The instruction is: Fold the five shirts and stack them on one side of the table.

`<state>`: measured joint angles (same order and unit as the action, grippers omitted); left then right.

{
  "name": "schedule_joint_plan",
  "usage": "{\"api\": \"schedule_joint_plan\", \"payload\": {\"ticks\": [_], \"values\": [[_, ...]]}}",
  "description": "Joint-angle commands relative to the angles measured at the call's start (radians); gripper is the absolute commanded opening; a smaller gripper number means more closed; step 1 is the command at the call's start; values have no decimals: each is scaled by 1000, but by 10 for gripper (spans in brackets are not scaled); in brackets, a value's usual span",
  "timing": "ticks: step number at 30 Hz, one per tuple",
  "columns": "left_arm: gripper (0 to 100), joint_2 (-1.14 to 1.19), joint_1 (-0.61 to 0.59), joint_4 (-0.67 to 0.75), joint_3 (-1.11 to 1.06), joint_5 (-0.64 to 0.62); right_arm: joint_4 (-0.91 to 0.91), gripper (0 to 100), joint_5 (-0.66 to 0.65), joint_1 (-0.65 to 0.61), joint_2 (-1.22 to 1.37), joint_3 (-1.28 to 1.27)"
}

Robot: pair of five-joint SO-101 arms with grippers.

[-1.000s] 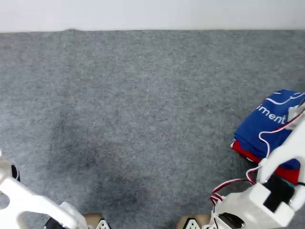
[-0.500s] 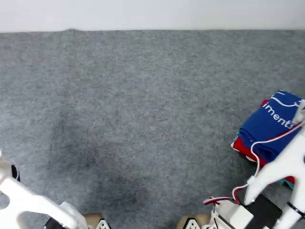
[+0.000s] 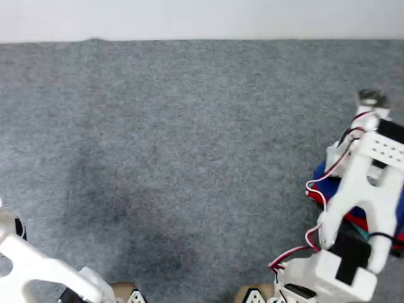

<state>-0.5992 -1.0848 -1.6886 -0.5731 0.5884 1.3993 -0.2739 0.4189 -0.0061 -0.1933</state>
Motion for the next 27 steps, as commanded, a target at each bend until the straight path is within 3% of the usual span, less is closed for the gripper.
{"api": "schedule_joint_plan", "payload": {"ticks": [1,5,10,18,23,27], "values": [[6,-25,3,14,2,5,-45,9,6,-27,12,-21],[6,-20,3,14,2,5,-10,9,5,-2,-51,26],[6,-23,3,14,2,5,10,10,2,140,-188,140],[6,-20,3,14,2,5,-48,10,-292,348,-154,89],[6,-18,3,14,2,5,-102,10,-396,447,-25,-2],[6,-18,3,14,2,5,-104,10,-407,479,-10,46]]}}
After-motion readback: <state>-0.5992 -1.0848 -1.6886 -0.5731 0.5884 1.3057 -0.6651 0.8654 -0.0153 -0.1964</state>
